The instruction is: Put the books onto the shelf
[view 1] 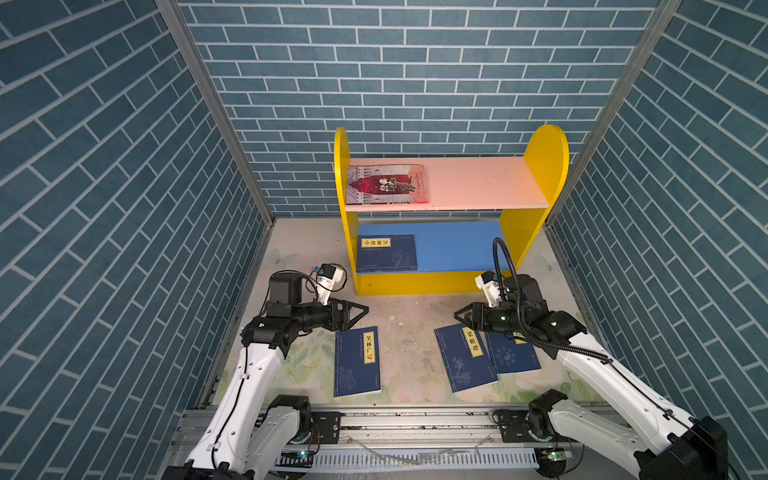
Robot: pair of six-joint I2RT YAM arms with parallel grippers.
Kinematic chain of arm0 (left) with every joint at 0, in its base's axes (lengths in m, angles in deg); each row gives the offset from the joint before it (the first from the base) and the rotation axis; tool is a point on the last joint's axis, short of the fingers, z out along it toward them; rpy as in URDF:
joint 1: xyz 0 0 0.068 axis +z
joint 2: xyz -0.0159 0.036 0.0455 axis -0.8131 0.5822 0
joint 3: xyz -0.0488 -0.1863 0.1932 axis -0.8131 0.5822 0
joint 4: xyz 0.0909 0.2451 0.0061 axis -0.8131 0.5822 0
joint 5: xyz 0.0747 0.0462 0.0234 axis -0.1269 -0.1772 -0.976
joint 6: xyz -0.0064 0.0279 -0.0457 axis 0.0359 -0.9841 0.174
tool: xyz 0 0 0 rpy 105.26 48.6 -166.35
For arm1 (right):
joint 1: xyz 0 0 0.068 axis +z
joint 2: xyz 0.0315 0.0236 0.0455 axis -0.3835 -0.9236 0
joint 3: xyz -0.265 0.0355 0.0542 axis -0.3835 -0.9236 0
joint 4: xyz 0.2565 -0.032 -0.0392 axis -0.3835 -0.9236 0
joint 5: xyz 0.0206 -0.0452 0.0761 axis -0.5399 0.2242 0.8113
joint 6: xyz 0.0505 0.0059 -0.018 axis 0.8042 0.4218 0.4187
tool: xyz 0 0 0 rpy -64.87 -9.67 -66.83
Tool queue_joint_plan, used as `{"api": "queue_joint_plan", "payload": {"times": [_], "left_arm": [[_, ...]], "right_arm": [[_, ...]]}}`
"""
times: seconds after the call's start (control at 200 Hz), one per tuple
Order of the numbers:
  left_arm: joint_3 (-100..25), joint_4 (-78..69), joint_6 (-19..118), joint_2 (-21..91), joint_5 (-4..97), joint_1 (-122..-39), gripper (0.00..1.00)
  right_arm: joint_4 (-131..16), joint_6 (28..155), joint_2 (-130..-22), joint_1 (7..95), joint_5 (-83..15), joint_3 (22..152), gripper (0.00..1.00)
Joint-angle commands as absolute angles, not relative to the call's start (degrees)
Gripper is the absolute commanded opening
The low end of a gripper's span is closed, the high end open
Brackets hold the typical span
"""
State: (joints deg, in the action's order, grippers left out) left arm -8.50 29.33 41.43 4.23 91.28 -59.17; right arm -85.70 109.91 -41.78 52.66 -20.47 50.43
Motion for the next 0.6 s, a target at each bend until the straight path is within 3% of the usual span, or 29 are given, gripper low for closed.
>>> {"api": "queue_joint_plan", "payload": {"times": [0.0,0.175,0.595], "left_arm": [[-7.24,25.35,43.87,5.07,97.05,-59.05,0.83],[-3.84,20.78,48.34,6.32,97.76,-59.82,0.83],[1.82,15.58,52.36,7.92,95.84,-62.56,0.85]], "right_arm": [[-92.58,110.15,-38.76,52.80,-31.26,46.58,0.47],[-90.40,113.58,-35.90,52.14,-38.78,39.18,0.50],[-78.04,113.85,-45.98,50.94,-34.30,32.96,0.52]]}}
